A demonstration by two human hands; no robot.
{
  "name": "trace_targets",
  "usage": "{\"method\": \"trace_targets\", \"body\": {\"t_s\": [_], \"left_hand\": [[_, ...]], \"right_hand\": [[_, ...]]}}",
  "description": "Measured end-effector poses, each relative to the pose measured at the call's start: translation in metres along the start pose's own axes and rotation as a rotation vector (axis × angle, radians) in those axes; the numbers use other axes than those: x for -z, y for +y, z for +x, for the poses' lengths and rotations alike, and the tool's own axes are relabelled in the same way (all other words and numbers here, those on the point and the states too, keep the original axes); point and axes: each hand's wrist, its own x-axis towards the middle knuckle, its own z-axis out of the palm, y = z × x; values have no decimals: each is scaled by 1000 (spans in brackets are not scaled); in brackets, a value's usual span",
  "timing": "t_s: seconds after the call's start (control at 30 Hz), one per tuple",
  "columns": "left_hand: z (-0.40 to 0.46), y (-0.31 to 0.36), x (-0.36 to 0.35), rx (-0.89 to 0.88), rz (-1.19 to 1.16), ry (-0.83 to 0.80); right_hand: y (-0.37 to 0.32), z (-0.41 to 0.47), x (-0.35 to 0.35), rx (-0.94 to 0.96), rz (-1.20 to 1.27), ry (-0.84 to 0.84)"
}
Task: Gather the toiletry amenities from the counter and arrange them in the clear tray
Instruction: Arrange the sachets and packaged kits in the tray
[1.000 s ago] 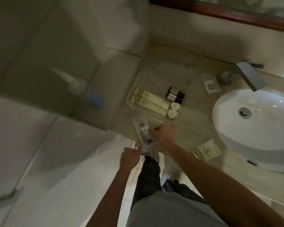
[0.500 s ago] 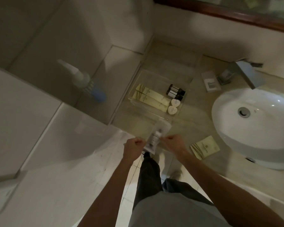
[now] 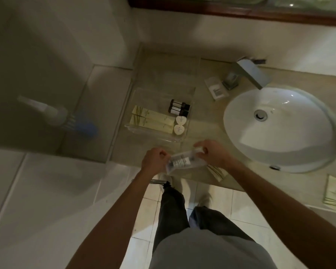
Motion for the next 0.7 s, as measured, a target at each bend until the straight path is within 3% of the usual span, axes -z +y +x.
{"method": "trace_targets", "body": {"t_s": [0.2, 0.27, 0.43, 0.57, 0.7], "left_hand": [[-5, 4, 1, -64, -41, 31], [-12, 10, 6, -147, 2, 121], [-35, 6, 15, -481, 175, 431], [-45, -22, -5, -665, 290, 486], [-54, -44, -28, -682, 402, 364]], "right_hand": [[1, 33, 7, 77, -186, -221], [-1, 29, 14, 111, -153, -137], [-3, -11, 13, 323, -48, 341], [17, -35, -28, 423, -178, 381], [30, -46, -56, 374, -202, 288]]}}
